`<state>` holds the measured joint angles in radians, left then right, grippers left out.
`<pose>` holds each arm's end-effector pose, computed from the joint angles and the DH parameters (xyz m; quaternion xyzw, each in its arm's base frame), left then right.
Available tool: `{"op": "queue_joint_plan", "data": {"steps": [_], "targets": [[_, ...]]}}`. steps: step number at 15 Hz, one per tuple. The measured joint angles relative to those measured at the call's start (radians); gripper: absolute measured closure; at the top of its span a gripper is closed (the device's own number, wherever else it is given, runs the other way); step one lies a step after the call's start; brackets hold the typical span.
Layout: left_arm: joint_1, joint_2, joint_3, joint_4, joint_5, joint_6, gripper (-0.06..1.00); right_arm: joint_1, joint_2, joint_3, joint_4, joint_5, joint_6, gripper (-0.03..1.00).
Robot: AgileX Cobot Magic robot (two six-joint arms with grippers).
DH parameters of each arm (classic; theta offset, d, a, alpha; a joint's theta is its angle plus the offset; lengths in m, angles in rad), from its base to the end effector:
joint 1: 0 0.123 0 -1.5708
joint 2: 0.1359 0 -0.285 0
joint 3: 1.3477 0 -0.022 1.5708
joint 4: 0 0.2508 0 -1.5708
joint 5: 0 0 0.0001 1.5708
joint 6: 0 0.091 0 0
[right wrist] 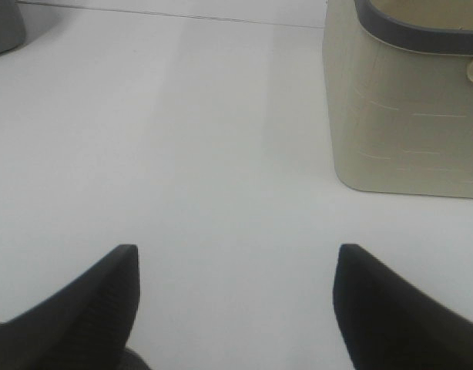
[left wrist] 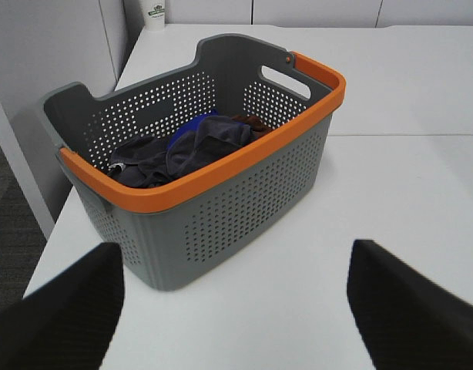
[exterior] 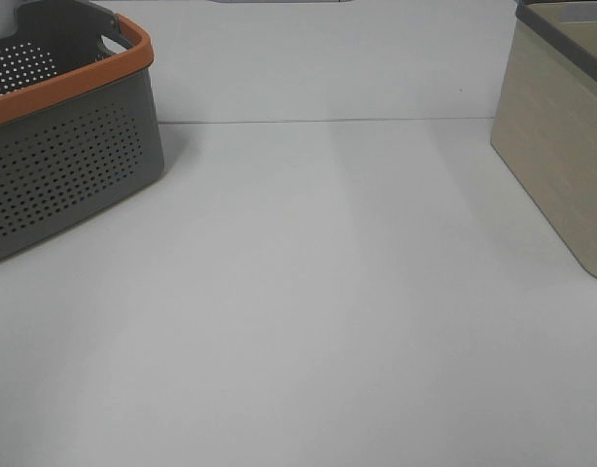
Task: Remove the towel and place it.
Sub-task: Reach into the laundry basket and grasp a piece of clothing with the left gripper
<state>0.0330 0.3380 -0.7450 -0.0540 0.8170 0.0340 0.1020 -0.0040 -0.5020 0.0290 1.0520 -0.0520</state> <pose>0.0431 -0.0022 0.3625 -0.0031 0.8113 -0.0072 0.5846 -0.0055 0.0017 0.2786 -0.0659 0.8467 0.0277 0.5272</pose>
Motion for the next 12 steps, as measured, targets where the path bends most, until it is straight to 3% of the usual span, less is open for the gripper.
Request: {"op": "queue_joint_plan", "data": {"steps": [7,12], "targets": [[0.000,0.450,-0.237,0.004,-0.037,-0.016,0.21,0.000,0.000,0.000,0.000,0.000,0.000,0.27],[0.000,0.803,-0.491,0.090,-0.045,-0.248,0.30,0.000,0.000,0.000,0.000,0.000,0.000,0.27]]}}
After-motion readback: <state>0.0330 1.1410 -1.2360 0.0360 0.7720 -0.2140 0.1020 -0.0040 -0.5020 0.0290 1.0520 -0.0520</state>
